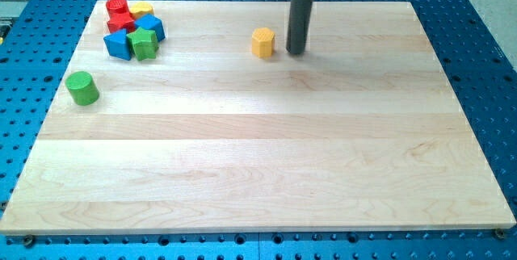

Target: Push the hexagon to the left side

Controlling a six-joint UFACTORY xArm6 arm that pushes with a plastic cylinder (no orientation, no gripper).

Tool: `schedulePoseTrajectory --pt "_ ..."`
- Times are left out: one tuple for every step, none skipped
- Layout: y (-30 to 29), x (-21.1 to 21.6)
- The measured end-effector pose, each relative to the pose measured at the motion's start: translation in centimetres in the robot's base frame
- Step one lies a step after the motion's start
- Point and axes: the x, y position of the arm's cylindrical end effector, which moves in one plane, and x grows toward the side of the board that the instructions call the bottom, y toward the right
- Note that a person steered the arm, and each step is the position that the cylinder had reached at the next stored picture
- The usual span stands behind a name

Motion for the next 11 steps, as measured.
schedulePoseTrajectory --pt "-8.7 -1.3" --pt "-6.2 -1.3" --pt "-2.0 -1.4" --pt "-0.9 -1.6" --pt "0.1 -1.7" --pt "1.0 -1.7" --pt "1.6 -1.7" --pt "0.6 -1.3" --pt "-1.4 -1.5" --pt "-4.3 2.5" --pt "-10.2 1.4"
